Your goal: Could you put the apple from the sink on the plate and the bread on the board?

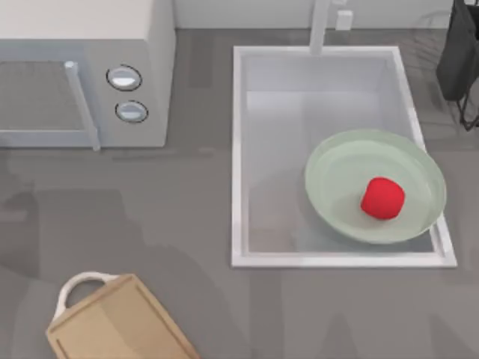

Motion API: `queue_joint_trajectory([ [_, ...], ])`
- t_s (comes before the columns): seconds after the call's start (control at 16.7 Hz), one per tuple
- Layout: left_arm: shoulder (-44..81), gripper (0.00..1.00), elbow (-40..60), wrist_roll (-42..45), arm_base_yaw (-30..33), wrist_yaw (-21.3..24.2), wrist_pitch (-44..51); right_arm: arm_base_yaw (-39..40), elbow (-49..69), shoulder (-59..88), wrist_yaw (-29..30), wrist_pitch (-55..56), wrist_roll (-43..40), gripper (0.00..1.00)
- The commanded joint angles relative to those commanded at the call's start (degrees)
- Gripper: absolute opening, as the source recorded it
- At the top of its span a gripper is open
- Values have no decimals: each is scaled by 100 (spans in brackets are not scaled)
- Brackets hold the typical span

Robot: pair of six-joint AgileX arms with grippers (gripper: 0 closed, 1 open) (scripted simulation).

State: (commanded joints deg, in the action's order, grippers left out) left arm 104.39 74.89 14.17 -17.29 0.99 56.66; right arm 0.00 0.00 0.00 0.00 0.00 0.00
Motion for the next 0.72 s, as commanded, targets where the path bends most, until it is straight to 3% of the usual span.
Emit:
queue_joint_trajectory([
  [0.36,26,0,628,-212,215,-86,918,0,0,0,0,0,0,100],
  [0.72,31,0,631,-209,199,-88,943,0,0,0,0,0,0,100],
])
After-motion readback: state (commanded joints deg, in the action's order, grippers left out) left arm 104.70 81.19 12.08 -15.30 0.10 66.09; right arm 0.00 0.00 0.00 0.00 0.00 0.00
